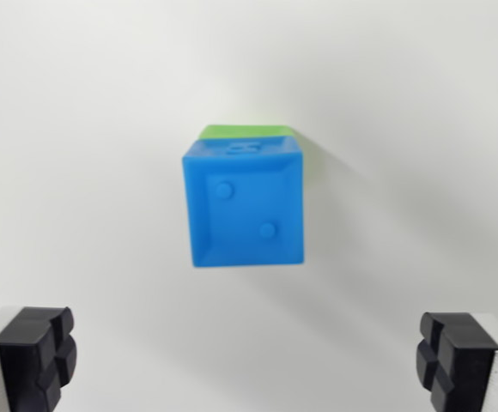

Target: Stack cube

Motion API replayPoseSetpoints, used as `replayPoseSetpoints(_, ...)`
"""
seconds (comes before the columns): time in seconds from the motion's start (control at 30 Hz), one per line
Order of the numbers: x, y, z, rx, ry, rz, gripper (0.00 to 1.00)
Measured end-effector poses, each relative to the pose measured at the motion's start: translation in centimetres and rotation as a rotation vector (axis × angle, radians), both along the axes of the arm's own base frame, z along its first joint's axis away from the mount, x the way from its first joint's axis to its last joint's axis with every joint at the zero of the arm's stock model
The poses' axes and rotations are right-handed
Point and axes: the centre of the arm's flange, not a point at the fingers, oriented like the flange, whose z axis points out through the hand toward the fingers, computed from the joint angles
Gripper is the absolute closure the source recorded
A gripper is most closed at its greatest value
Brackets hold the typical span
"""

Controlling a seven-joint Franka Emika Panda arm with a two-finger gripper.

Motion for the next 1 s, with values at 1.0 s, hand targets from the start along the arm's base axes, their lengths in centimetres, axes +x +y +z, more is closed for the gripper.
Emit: replayPoseSetpoints(1.0,0.1,0.1,12.1,-0.002,-0.002,0.001,0.0)
